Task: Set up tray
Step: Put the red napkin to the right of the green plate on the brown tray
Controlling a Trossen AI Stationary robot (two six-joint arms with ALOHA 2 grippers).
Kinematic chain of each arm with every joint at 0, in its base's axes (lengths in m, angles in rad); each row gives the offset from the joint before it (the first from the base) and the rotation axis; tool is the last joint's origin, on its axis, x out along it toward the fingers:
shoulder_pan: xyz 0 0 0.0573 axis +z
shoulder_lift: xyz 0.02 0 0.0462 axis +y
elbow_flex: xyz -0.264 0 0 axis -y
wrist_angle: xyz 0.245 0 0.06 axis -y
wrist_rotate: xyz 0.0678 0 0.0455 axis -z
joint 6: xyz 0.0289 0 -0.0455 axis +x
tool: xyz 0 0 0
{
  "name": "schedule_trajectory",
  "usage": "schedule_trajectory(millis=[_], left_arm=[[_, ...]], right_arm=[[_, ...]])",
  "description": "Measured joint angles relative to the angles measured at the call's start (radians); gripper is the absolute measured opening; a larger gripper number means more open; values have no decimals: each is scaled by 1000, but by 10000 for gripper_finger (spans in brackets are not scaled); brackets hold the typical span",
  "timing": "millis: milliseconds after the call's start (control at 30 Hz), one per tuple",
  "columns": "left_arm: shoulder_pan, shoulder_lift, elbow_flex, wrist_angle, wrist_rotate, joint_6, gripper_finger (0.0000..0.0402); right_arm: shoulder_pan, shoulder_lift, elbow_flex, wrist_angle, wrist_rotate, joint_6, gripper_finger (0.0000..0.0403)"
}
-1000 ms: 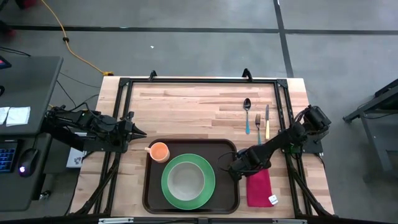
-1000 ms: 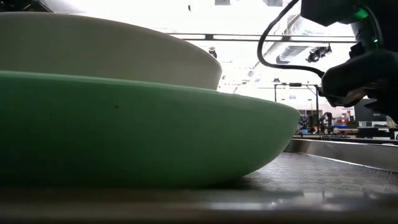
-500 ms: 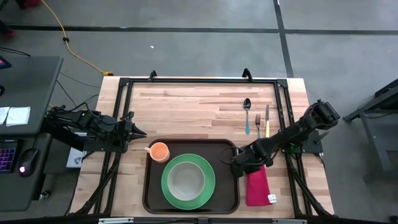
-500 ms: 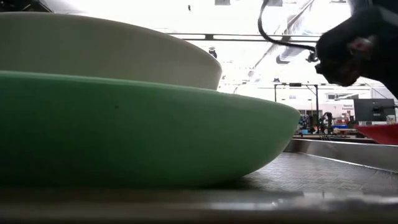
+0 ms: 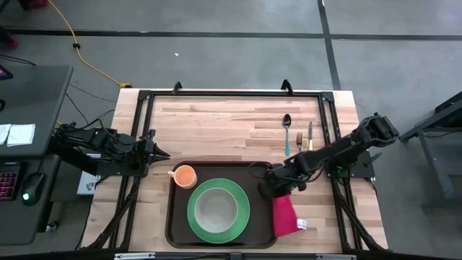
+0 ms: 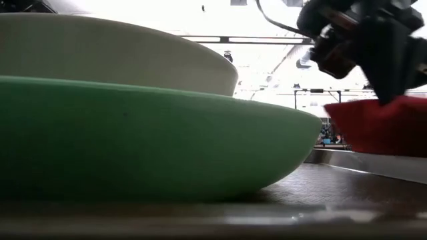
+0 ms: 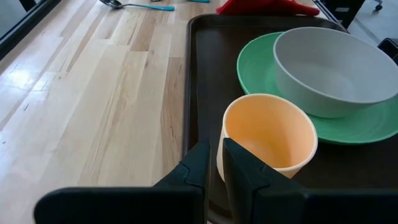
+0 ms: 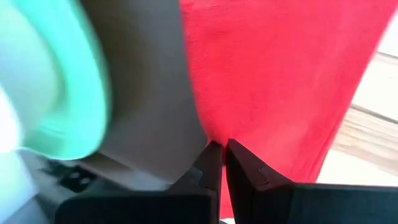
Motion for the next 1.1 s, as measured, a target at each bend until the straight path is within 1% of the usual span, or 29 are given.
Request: schedule_trajectory(millis=[267,433,700,833,1100], left_arm=[[0,0,0,0,0,0,74],[0,0,0,0,0,0,74],[0,0,0,0,0,4,74],[0,0,0,0,0,4,74],[0,0,0,0,0,4,74]], right_arm=[[-33,0,0,77,-21,-3,0],[-41,0,0,141,-27,32,0],[-43,2,1,198,-16,98,0],[-43,28,2,212,-16,123,0],[-49,110,2,343,-16,161,0]])
